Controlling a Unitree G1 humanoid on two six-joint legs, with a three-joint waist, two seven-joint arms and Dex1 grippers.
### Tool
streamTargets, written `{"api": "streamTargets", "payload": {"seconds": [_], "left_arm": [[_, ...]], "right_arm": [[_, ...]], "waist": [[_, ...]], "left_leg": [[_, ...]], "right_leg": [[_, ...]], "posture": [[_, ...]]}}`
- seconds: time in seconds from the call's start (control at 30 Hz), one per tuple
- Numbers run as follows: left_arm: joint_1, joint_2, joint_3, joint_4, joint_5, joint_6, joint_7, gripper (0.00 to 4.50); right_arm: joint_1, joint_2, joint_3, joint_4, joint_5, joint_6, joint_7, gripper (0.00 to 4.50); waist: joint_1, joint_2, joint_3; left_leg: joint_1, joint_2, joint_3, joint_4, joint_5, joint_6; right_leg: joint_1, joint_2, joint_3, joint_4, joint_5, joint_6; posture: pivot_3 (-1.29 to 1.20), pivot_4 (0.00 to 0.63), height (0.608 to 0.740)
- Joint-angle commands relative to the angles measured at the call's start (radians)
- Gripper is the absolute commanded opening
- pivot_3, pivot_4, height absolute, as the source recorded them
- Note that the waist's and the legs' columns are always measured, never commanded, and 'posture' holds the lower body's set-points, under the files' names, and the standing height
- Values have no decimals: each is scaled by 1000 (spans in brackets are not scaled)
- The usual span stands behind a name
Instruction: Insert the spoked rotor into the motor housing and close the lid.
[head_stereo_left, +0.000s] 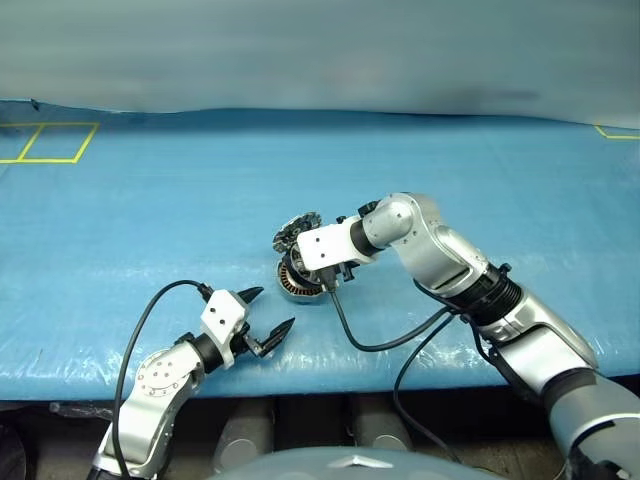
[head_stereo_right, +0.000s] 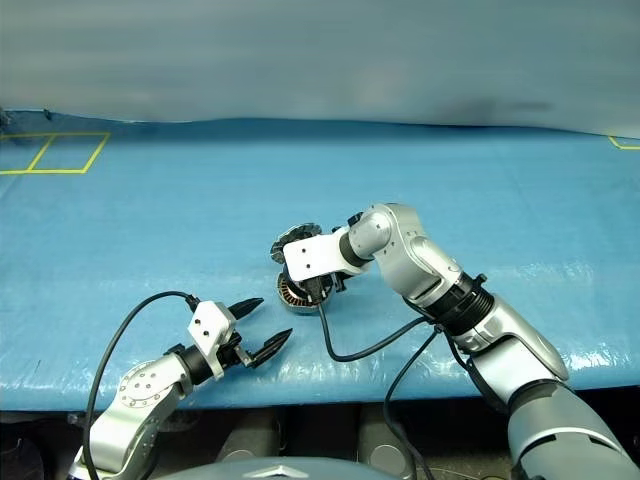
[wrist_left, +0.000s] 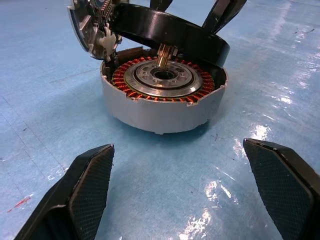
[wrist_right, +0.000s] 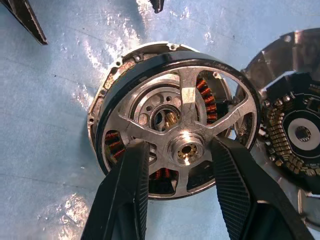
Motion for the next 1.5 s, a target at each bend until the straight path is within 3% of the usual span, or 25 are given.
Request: {"api": "streamTargets", "payload": {"seconds": [0.03,0.4,0.43,0.67,1.0,1.1,1.27,1.37,1.5], "left_arm": [[0,2,0,-21,-3,-18,1,4500],[3,-2,-3,-21,-2,-20,4,4500],[2,-2,-3,-21,-2,-20,4,4500],[-3,-3,-4,-15,-1,-22,3,4500],[-10,0,-3,-9,-2,-24,-3,4500],[-14,2,-2,-10,-2,-22,-5,4500],[-14,10,3,-17,-4,-16,-7,4500],[-12,15,13,-22,-8,-14,-6,4500],[-17,20,25,-25,-9,-13,0,4500]], "right_arm": [[10,-12,0,-16,-4,-9,13,1493],[8,-10,10,-10,-10,-10,22,1493],[8,-10,10,-10,-10,-10,24,2205],[5,-3,2,-17,-12,-8,18,4339],[-8,-16,-43,-92,29,36,47,4470],[22,-36,-64,-134,54,73,52,3917],[135,8,-182,-217,121,233,-66,2249],[220,84,-272,-288,166,369,-181,1282],[367,278,-385,-372,204,555,-410,7]], "waist": [[0,0,0],[-1,0,0],[-1,0,0],[-1,0,0],[-1,0,0],[0,0,0],[1,0,0],[-1,0,0],[0,0,0]], "left_leg": [[0,0,0,0,0,0],[0,0,0,0,0,0],[0,0,0,0,0,0],[0,0,0,0,0,0],[0,0,0,0,0,0],[0,0,0,0,0,0],[0,0,0,0,0,0],[0,0,0,-1,0,0],[0,1,-1,-1,0,0]], "right_leg": [[0,0,0,0,0,0],[0,0,0,0,0,0],[0,0,0,0,0,0],[0,0,0,0,0,0],[0,0,0,0,0,0],[0,0,0,0,0,0],[0,0,0,0,0,0],[-1,0,0,0,0,0],[-1,0,0,1,-1,-1]], "posture": [[0,150,740],[0,150,740],[0,150,740],[0,150,740],[0,150,740],[0,150,740],[0,150,740],[0,150,740],[0,150,740]]}}
